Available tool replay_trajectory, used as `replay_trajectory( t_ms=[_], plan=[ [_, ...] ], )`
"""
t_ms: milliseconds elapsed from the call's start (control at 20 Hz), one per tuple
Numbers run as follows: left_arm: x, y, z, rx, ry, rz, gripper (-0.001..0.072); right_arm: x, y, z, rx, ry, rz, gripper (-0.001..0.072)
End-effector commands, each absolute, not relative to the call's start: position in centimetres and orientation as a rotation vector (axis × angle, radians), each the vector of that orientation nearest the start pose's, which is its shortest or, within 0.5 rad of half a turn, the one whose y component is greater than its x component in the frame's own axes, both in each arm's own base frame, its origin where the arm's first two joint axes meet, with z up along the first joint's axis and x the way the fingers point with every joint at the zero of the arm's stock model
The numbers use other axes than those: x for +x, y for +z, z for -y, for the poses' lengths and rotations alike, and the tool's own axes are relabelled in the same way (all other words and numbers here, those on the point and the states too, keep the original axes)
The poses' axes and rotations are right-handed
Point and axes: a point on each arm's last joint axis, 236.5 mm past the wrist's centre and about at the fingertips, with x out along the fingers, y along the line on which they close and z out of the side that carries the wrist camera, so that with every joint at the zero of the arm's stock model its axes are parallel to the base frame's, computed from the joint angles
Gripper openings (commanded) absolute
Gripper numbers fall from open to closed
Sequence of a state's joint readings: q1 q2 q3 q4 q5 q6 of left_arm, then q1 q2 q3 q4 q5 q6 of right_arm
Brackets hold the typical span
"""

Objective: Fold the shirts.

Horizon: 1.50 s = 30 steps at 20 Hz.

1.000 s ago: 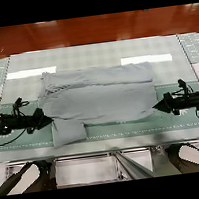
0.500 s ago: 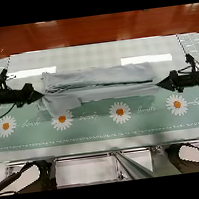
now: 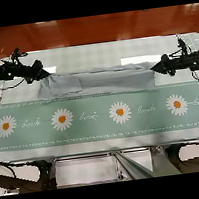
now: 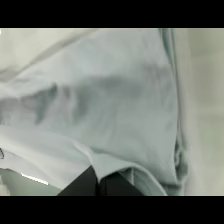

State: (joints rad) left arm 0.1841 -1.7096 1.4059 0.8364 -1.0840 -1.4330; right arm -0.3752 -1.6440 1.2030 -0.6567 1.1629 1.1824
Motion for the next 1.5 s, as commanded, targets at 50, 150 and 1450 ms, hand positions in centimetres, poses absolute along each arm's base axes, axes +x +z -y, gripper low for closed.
replay_trajectory(
  t_ms=[50,150,1450],
  plan=[
    [51.6,-5.3,5.1,-0.756,-0.224,-1.230,0.0017,47.5,-5.4,-0.9,0.923,0.320,-1.171,0.0027],
    [51.7,-6.1,5.5,-0.762,-0.227,-1.242,0.0018,48.1,-6.0,-1.0,0.954,0.320,-1.161,0.0028],
    [34.1,-0.7,3.9,-0.614,-0.074,-1.085,0.0506,43.4,-9.9,1.3,1.119,0.205,-1.215,0.0426]
  ],
)
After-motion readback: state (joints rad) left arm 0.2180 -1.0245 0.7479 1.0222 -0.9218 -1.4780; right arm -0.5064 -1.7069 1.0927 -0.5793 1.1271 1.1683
